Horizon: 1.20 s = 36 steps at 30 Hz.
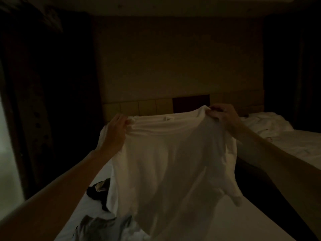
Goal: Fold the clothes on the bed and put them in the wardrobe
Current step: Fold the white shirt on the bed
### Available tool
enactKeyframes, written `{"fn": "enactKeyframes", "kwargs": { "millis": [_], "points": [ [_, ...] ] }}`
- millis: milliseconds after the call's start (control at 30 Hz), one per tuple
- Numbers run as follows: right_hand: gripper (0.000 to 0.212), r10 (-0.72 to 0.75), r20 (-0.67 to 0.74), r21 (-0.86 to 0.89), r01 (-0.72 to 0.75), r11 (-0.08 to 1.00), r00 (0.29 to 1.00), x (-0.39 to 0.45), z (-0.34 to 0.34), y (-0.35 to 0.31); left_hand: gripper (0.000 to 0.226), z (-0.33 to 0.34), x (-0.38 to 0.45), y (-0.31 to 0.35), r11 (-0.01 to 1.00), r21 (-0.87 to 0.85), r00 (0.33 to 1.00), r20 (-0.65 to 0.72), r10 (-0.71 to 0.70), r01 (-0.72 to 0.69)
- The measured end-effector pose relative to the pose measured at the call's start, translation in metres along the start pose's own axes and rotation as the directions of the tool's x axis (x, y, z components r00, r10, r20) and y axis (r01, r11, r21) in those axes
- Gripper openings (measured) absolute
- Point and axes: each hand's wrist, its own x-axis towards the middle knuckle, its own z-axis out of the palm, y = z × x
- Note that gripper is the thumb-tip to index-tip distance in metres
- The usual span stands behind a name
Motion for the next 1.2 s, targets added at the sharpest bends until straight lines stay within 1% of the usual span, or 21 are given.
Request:
{"fn": "enactKeyframes", "kwargs": {
  "millis": [67, 133, 167, 267, 333, 367, 433, 533, 633, 700, 733, 800, 833, 900, 933, 967, 1000, 1067, 1100, 1133, 1200],
  "points": [
    [0.021, -0.083, -0.062, -0.011, 0.083, 0.997, 0.995, 0.001, -0.006, -0.021, 0.014, -0.01, 0.01, 0.001, 0.981, 0.174, 0.994, -0.053, 0.091, -0.081],
    [0.016, -0.149, -0.082, 0.007, 0.15, 0.989, 0.985, 0.003, -0.013, -0.04, 0.023, -0.025, 0.018, 0.007, 0.953, 0.283, 0.991, -0.055, 0.124, -0.104],
    [0.014, -0.171, -0.077, 0.023, 0.173, 0.985, 0.982, 0.005, -0.017, -0.049, 0.027, -0.034, 0.022, 0.01, 0.942, 0.311, 0.986, -0.06, 0.154, -0.128],
    [0.017, -0.223, -0.086, 0.016, 0.226, 0.974, 0.971, 0.015, -0.027, -0.062, 0.028, -0.052, 0.032, 0.016, 0.915, 0.328, 0.958, -0.082, 0.276, -0.236],
    [0.013, -0.238, -0.082, -0.026, 0.237, 0.971, 0.968, 0.026, -0.03, -0.06, 0.042, -0.053, 0.038, 0.015, 0.885, 0.368, 0.945, -0.048, 0.324, -0.285],
    [0.011, -0.247, -0.059, -0.071, 0.242, 0.968, 0.967, 0.031, -0.029, -0.055, 0.047, -0.049, 0.04, 0.01, 0.872, 0.391, 0.947, -0.007, 0.323, -0.294],
    [0.008, -0.248, 0.003, -0.183, 0.245, 0.952, 0.969, 0.042, -0.023, -0.036, 0.046, -0.032, 0.043, -0.002, 0.842, 0.459, 0.958, 0.105, 0.266, -0.284],
    [0.009, -0.168, 0.083, -0.412, 0.187, 0.892, 0.982, 0.057, -0.004, 0.013, 0.041, 0.008, 0.041, -0.027, 0.749, 0.596, 0.945, 0.301, 0.126, -0.29],
    [0.016, -0.043, 0.168, -0.569, 0.133, 0.811, 0.985, 0.066, 0.028, 0.081, 0.044, 0.063, 0.032, -0.057, 0.69, 0.634, 0.885, 0.465, 0.019, -0.348],
    [0.024, 0.108, 0.228, -0.648, 0.068, 0.758, 0.968, 0.071, 0.057, 0.136, 0.043, 0.112, 0.018, -0.086, 0.691, 0.61, 0.822, 0.569, -0.041, -0.387],
    [0.027, 0.199, 0.259, -0.668, 0.026, 0.744, 0.945, 0.074, 0.073, 0.166, 0.042, 0.14, 0.008, -0.102, 0.701, 0.599, 0.793, 0.604, -0.079, -0.387],
    [0.029, 0.344, 0.292, -0.691, -0.052, 0.721, 0.892, 0.076, 0.106, 0.228, 0.037, 0.201, -0.018, -0.136, 0.734, 0.59, 0.743, 0.645, -0.177, -0.337],
    [0.029, 0.385, 0.293, -0.701, -0.078, 0.709, 0.875, 0.075, 0.123, 0.261, 0.033, 0.231, -0.034, -0.151, 0.767, 0.585, 0.727, 0.642, -0.241, -0.263],
    [0.028, 0.427, 0.251, -0.726, -0.123, 0.677, 0.869, 0.07, 0.157, 0.326, 0.027, 0.295, -0.071, -0.181, 0.811, 0.582, 0.692, 0.609, -0.389, -0.056],
    [0.027, 0.453, 0.213, -0.743, -0.158, 0.651, 0.866, 0.065, 0.175, 0.36, 0.028, 0.324, -0.091, -0.193, 0.807, 0.589, 0.65, 0.592, -0.476, 0.055],
    [0.027, 0.489, 0.181, -0.759, -0.195, 0.621, 0.853, 0.057, 0.192, 0.391, 0.029, 0.351, -0.115, -0.203, 0.79, 0.594, 0.591, 0.587, -0.554, 0.151],
    [0.029, 0.522, 0.162, -0.769, -0.225, 0.599, 0.837, 0.049, 0.207, 0.422, 0.03, 0.376, -0.14, -0.213, 0.772, 0.593, 0.539, 0.584, -0.607, 0.227],
    [0.031, 0.561, 0.162, -0.782, -0.24, 0.575, 0.812, 0.032, 0.234, 0.479, 0.035, 0.417, -0.187, -0.238, 0.736, 0.579, 0.482, 0.563, -0.671, 0.35],
    [0.031, 0.572, 0.182, -0.789, -0.228, 0.57, 0.8, 0.024, 0.245, 0.502, 0.039, 0.434, -0.206, -0.25, 0.726, 0.569, 0.466, 0.558, -0.686, 0.387],
    [0.031, 0.575, 0.204, -0.793, -0.211, 0.571, 0.792, 0.017, 0.254, 0.524, 0.041, 0.448, -0.224, -0.262, 0.733, 0.557, 0.461, 0.571, -0.68, 0.391],
    [0.03, 0.577, 0.249, -0.818, -0.15, 0.555, 0.778, 0.002, 0.269, 0.556, 0.039, 0.464, -0.249, -0.279, 0.764, 0.557, 0.464, 0.61, -0.643, 0.326]
  ]
}}
